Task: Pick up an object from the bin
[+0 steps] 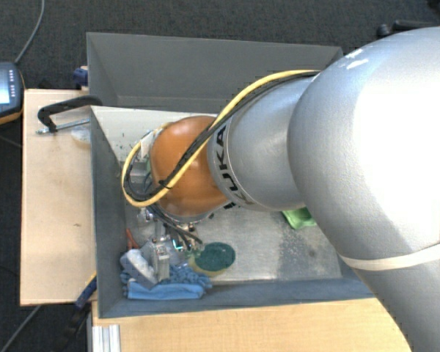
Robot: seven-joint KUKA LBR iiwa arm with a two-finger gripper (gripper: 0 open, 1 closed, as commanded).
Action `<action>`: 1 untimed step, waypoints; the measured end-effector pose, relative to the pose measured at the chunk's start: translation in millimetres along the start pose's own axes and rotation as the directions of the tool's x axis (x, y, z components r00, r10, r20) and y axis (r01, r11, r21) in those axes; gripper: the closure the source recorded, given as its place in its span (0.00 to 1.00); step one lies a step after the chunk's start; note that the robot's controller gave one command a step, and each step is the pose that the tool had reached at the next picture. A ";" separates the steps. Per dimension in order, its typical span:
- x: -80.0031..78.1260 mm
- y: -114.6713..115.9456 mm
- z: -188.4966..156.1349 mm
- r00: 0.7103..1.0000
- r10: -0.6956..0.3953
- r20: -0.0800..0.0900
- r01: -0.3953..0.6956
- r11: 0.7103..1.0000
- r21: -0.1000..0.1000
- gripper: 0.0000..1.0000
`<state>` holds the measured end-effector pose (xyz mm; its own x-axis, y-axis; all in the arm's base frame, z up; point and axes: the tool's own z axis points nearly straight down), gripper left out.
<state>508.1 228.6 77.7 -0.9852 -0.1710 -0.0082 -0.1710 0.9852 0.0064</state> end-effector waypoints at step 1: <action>0.0 -0.1 0.0 1.000 0.000 0.000 0.000 1.000 0.000 0.00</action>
Offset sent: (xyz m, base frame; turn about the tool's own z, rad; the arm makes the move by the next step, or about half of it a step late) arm 0.0000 0.0000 0.0000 0.0000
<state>508.1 228.6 77.7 -0.9853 -0.1707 -0.0080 -0.1707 0.9853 0.0065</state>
